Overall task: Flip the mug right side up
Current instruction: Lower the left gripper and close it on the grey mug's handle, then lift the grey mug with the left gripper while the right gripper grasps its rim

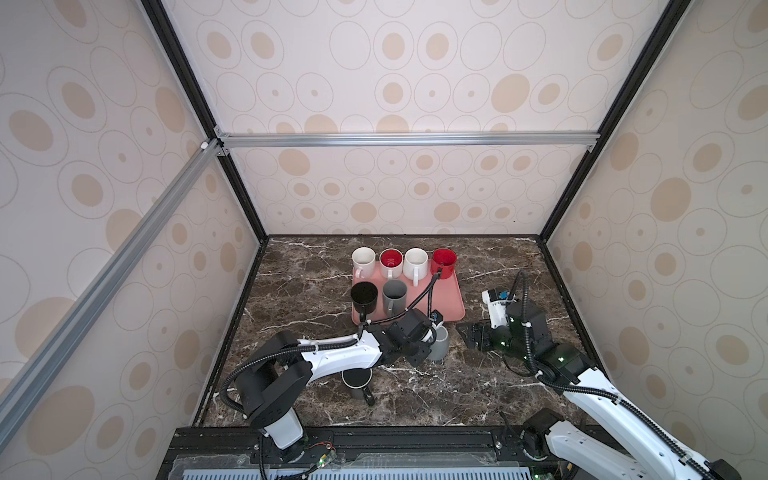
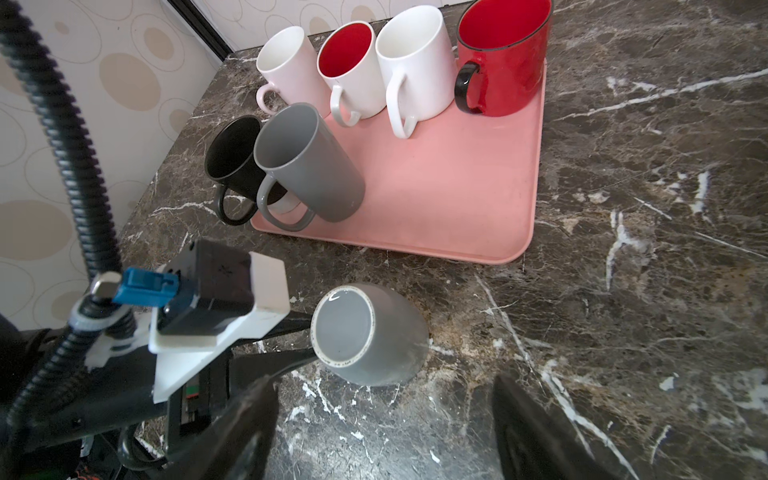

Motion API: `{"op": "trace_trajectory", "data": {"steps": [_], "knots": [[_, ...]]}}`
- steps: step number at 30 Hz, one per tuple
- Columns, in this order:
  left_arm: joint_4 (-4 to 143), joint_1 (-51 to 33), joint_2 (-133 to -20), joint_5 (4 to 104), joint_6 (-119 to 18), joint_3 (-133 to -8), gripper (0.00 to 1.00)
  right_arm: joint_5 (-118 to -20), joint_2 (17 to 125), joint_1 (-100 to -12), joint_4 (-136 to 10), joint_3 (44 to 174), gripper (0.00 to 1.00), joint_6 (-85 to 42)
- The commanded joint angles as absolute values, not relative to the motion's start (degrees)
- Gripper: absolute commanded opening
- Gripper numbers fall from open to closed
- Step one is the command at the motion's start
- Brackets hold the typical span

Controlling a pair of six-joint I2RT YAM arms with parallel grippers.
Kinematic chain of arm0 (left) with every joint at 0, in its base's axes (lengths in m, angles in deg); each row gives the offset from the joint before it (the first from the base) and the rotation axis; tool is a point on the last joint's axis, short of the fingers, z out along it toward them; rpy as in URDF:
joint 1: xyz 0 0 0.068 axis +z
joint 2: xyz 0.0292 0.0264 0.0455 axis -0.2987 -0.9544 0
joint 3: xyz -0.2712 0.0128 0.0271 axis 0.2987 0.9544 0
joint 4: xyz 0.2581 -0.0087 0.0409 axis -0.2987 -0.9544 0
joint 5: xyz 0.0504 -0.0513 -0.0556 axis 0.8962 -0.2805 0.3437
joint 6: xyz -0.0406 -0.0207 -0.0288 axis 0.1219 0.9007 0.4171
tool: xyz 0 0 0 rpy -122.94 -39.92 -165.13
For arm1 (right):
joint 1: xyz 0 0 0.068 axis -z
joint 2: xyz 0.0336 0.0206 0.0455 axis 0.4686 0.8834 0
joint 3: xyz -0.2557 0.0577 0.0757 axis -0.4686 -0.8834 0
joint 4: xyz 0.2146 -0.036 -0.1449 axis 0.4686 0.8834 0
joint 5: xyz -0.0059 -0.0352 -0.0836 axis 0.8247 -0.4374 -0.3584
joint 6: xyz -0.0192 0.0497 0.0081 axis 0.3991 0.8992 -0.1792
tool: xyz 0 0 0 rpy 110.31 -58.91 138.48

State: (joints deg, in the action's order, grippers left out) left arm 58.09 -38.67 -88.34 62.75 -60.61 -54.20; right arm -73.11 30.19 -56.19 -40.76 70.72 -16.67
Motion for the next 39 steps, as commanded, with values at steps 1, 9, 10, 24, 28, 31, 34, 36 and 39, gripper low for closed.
{"op": "trace_trajectory", "data": {"steps": [1, 9, 10, 24, 28, 31, 34, 36, 39], "knots": [[58.87, -39.42, -89.53, 63.55, -62.48, -54.51, 0.27, -72.8, 29.47, -55.72, -41.26, 69.81, 0.83, -16.1], [59.13, -39.49, -90.17, 63.04, -62.41, -54.56, 0.19, -72.87, 29.27, -55.54, -41.17, 69.72, 0.83, -16.16], [59.22, -39.49, -90.08, 62.87, -62.43, -54.57, 0.17, -72.79, 29.23, -55.61, -41.17, 69.7, 0.83, -16.12], [62.74, -39.63, -86.58, 64.93, -62.1, -52.36, 0.0, -73.13, 28.09, -55.51, -41.5, 69.4, 0.83, -15.92], [65.96, -39.53, -83.05, 65.65, -59.92, -50.6, 0.0, -72.83, 25.71, -55.51, -43.27, 68.55, 0.82, -15.62], [69.46, -39.58, -79.86, 66.11, -57.7, -49.14, 0.0, -71.99, 23.47, -55.54, -45.02, 68.04, 0.82, -15.59], [72.51, -39.53, -77.17, 66.81, -55.54, -48.36, 0.0, -71.62, 22.32, -55.49, -45.77, 68.21, 0.82, -15.68], [74.85, -39.59, -75.47, 66.89, -54.11, -47.68, 0.0, -71.46, 21.8, -55.51, -46.36, 68.21, 0.82, -15.55], [77.51, -39.49, -73.9, 67.07, -52.15, -47.03, 0.0, -70.86, 21.24, -55.51, -47.49, 68.25, 0.82, -15.09]]}}
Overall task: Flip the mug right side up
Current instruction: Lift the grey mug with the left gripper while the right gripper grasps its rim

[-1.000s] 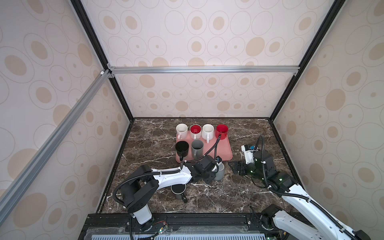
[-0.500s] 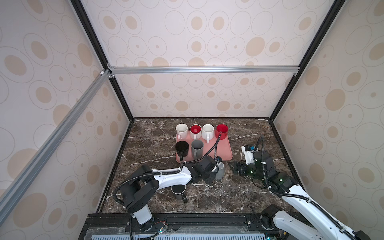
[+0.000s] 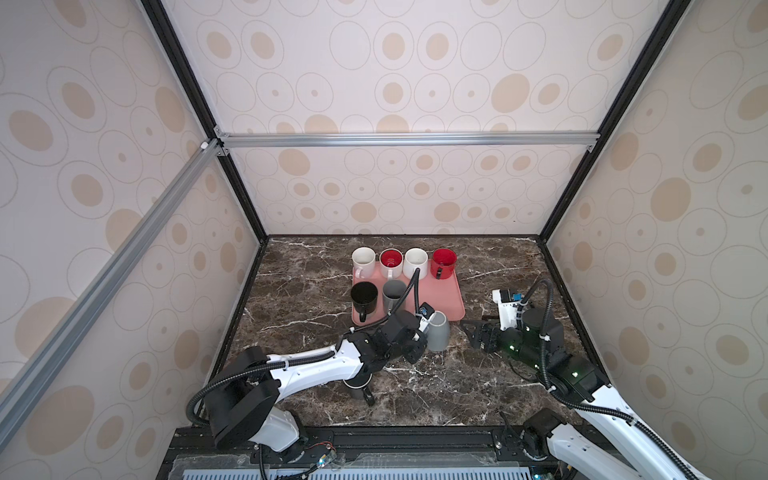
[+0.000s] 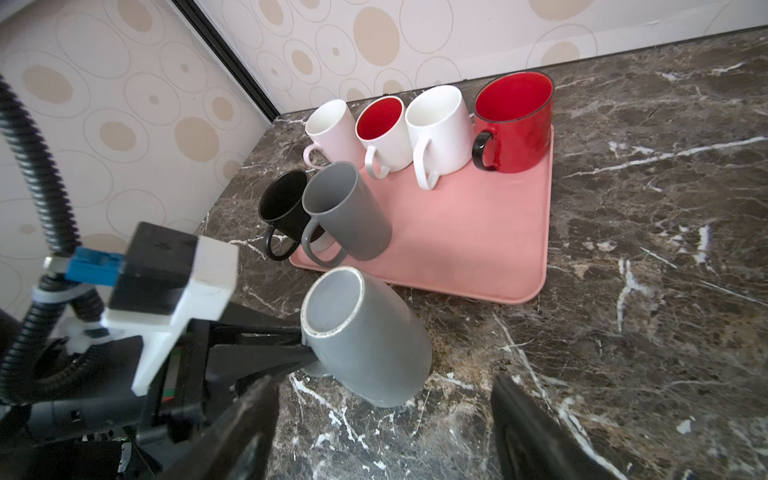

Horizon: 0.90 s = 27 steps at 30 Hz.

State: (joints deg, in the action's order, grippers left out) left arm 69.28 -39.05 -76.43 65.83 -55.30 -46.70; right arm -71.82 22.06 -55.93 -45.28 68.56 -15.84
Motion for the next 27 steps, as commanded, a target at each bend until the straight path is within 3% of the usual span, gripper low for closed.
{"op": "trace_trajectory", "data": {"steps": [1, 12, 27], "knots": [[78.18, -39.4, -73.48, 67.23, -51.65, -46.88, 0.0, -70.0, 20.86, -55.54, -48.23, 68.16, 0.82, -14.9], [93.02, -37.01, -62.05, 71.56, -46.25, -43.24, 0.0, -60.52, 16.59, -55.46, -62.44, 64.57, 0.82, -9.83], [124.3, -36.06, -54.58, 68.5, -42.84, -34.7, 0.0, -46.41, 31.88, -55.52, -94.84, 64.32, 0.77, 6.35]]}}
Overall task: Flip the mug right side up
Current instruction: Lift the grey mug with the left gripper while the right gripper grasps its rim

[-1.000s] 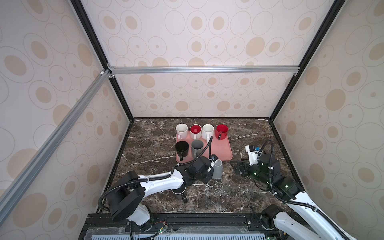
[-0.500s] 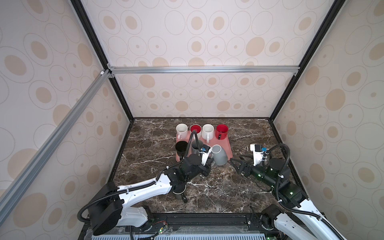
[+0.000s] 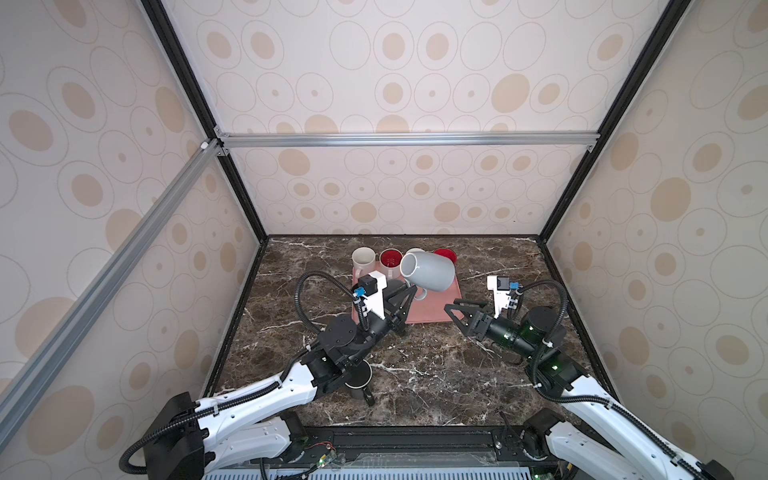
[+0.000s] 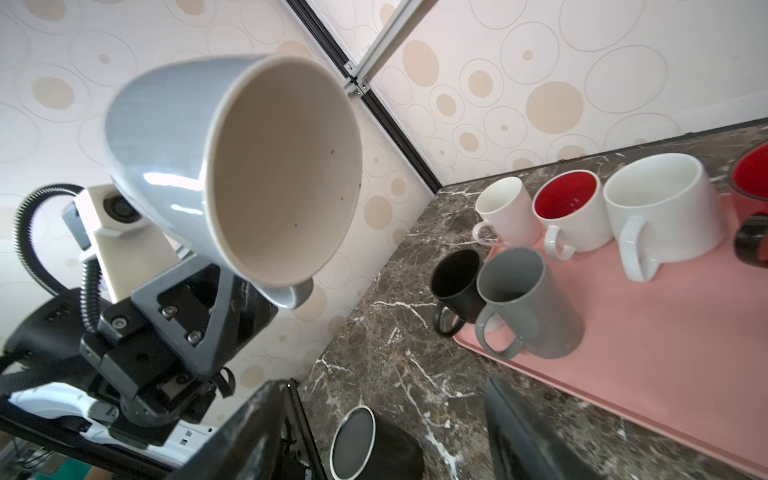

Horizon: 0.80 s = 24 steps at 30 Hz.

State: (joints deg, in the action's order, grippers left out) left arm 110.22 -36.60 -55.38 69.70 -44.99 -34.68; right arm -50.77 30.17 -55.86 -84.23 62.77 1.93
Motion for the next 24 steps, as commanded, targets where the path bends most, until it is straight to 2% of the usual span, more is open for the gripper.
{"op": "trace_trajectory", "data": {"steps": [1, 5, 11, 24], "knots": [[126.79, -36.02, -54.56, 68.81, -42.24, -33.94, 0.0, -45.18, 33.21, -55.61, -96.98, 64.97, 0.76, 7.26], [135.4, -35.71, -55.36, 69.03, -40.58, -31.98, 0.0, -42.19, 37.37, -56.01, -105.26, 66.99, 0.74, 10.8], [146.53, -35.05, -59.99, 67.7, -36.17, -32.39, 0.0, -41.43, 40.65, -58.26, -107.94, 70.22, 0.69, 9.83], [154.7, -34.76, -66.01, 65.67, -31.25, -35.8, 0.0, -41.27, 47.96, -62.48, -113.45, 77.79, 0.57, 9.29]]}}
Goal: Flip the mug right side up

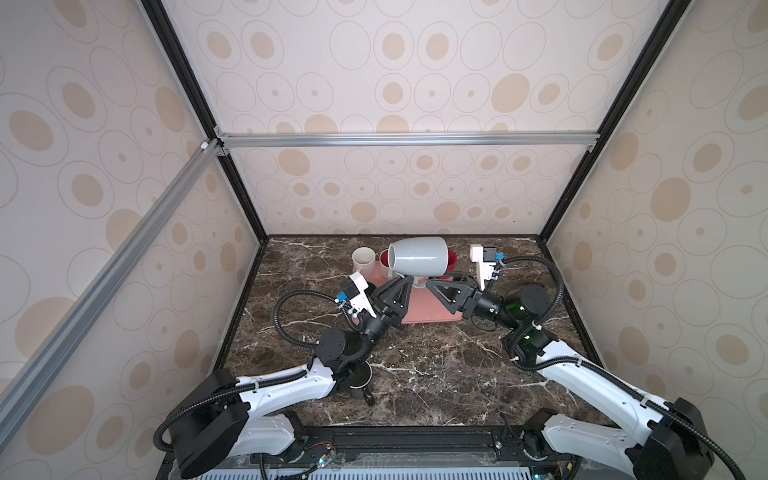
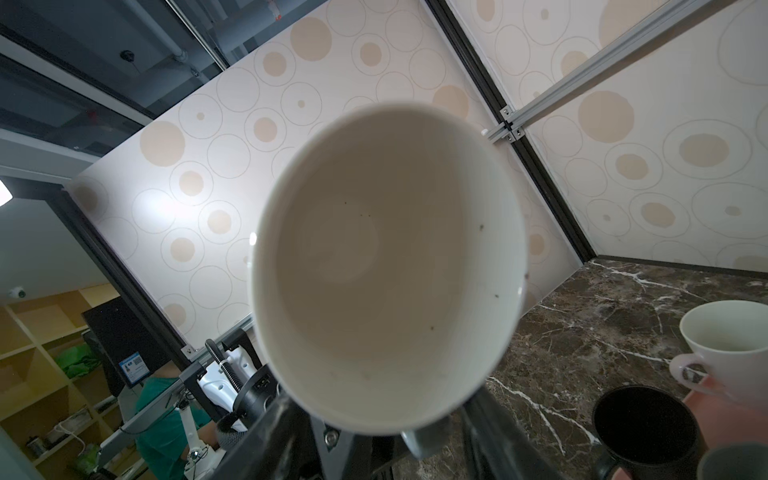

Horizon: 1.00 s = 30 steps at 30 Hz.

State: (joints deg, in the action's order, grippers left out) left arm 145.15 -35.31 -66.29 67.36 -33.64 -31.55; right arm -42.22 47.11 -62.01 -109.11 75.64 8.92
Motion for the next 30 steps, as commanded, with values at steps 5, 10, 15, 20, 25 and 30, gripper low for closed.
{"op": "trace_trajectory", "data": {"steps": [5, 10, 15, 20, 25, 30], "knots": [[155.47, -34.65, -67.21, 64.97, -30.31, -37.08, 0.0, -40.92, 49.68, -63.6, -115.0, 79.95, 0.46, 9.5], [155.48, -34.4, -67.85, 64.59, -28.92, -37.29, 0.0, -40.99, 50.73, -64.33, -115.17, 80.82, 0.34, 9.41], [154.0, -34.3, -67.36, 65.31, -28.2, -36.95, 0.0, -41.85, 49.99, -64.41, -114.02, 80.69, 0.16, 8.68], [150.57, -34.3, -66.12, 67.97, -26.67, -36.0, 0.28, -44.76, 48.07, -64.38, -111.09, 80.1, 0.0, 6.89], [147.62, -34.3, -64.75, 69.24, -25.47, -34.2, 0.83, -50.23, 45.52, -64.38, -106.2, 79.16, 0.0, 4.23], [141.58, -34.26, -60.73, 70.44, -26.56, -31.73, 0.99, -56.02, 42.59, -64.24, -95.07, 79.32, 0.0, -0.44]]}}
